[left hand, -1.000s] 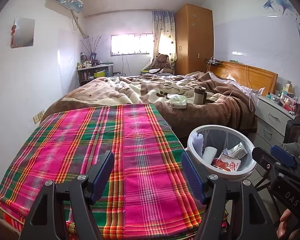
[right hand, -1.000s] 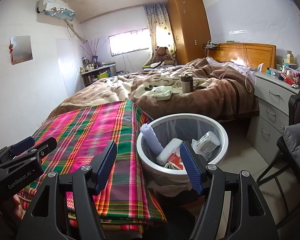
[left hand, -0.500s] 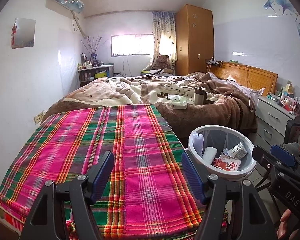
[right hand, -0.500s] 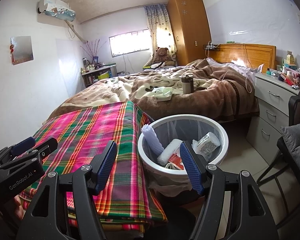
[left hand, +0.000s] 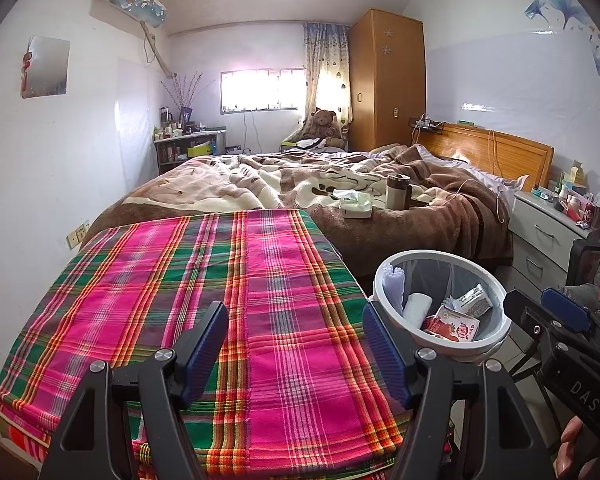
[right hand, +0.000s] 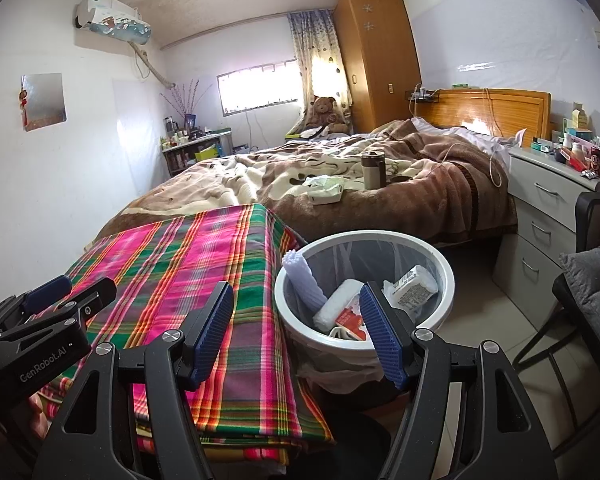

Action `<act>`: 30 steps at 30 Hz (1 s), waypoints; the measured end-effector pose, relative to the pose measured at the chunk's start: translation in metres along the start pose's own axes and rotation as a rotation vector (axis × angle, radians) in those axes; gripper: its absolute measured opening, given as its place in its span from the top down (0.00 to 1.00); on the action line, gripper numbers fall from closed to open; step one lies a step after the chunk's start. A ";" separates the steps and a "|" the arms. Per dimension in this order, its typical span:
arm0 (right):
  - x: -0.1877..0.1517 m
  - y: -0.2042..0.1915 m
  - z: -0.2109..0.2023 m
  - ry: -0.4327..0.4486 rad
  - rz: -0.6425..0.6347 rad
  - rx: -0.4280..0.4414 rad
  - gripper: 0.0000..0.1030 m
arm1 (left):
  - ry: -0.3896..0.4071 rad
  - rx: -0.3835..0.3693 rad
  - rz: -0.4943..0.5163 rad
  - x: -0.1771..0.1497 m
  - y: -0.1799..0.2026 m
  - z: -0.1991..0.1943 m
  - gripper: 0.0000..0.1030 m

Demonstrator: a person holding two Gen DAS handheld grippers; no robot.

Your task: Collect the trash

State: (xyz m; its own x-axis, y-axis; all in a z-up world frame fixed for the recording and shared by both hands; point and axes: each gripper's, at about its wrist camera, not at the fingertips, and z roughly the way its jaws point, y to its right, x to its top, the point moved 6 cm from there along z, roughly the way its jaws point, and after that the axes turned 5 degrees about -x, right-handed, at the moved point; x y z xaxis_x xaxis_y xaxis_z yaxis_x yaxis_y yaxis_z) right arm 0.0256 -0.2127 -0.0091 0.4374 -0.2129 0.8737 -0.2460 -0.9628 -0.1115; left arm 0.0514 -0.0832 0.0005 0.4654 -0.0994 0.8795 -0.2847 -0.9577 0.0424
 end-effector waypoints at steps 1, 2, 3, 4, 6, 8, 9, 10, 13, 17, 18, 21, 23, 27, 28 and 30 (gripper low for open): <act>0.000 0.000 0.000 -0.001 0.000 0.000 0.35 | 0.000 -0.001 0.000 0.000 0.000 0.000 0.33; 0.000 0.000 -0.001 0.000 0.001 -0.001 0.35 | -0.001 0.000 0.001 0.000 0.001 0.000 0.33; 0.000 0.000 0.000 -0.001 0.001 -0.001 0.35 | -0.001 0.000 0.002 0.000 0.001 0.000 0.33; 0.000 0.000 -0.001 -0.001 0.002 -0.001 0.35 | -0.001 0.000 0.001 0.000 0.000 0.000 0.33; 0.000 -0.001 -0.001 -0.001 0.002 -0.002 0.35 | -0.001 0.000 0.002 0.000 0.000 0.000 0.33; 0.000 0.000 -0.001 0.000 0.003 -0.001 0.35 | -0.001 0.000 0.002 0.000 0.001 0.000 0.33; 0.000 0.000 -0.001 0.000 0.004 -0.001 0.35 | -0.001 0.000 0.002 0.000 0.000 0.000 0.33; 0.001 0.000 -0.001 0.000 0.004 -0.001 0.35 | -0.001 -0.001 0.001 0.000 0.000 0.000 0.33; 0.001 0.000 -0.001 0.000 0.005 0.000 0.35 | -0.001 0.000 0.001 0.000 0.000 0.000 0.33; 0.001 0.000 -0.002 -0.002 0.004 -0.001 0.35 | -0.001 -0.001 0.001 0.000 0.000 -0.001 0.33; 0.001 0.000 -0.002 -0.001 0.004 -0.001 0.35 | -0.001 -0.001 0.002 0.000 0.000 0.000 0.33; 0.001 -0.001 -0.002 0.000 0.004 -0.002 0.35 | -0.001 -0.001 0.001 0.000 0.000 0.000 0.33; 0.001 -0.001 -0.002 0.000 0.003 -0.002 0.35 | 0.000 -0.002 0.002 0.000 0.000 0.000 0.33; 0.001 -0.001 -0.002 -0.001 0.004 -0.002 0.35 | -0.001 -0.004 0.003 0.000 0.001 -0.001 0.33; 0.001 -0.001 -0.002 0.000 0.004 -0.003 0.35 | -0.001 -0.004 0.003 0.000 0.001 -0.001 0.33; 0.001 -0.001 -0.002 0.000 0.004 -0.002 0.35 | -0.001 -0.004 0.002 0.000 0.001 -0.001 0.33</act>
State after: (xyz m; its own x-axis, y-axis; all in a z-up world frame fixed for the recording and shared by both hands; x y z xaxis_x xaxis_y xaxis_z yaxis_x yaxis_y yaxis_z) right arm 0.0246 -0.2116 -0.0076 0.4366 -0.2164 0.8733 -0.2493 -0.9617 -0.1137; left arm 0.0497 -0.0836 0.0009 0.4658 -0.1011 0.8791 -0.2884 -0.9566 0.0427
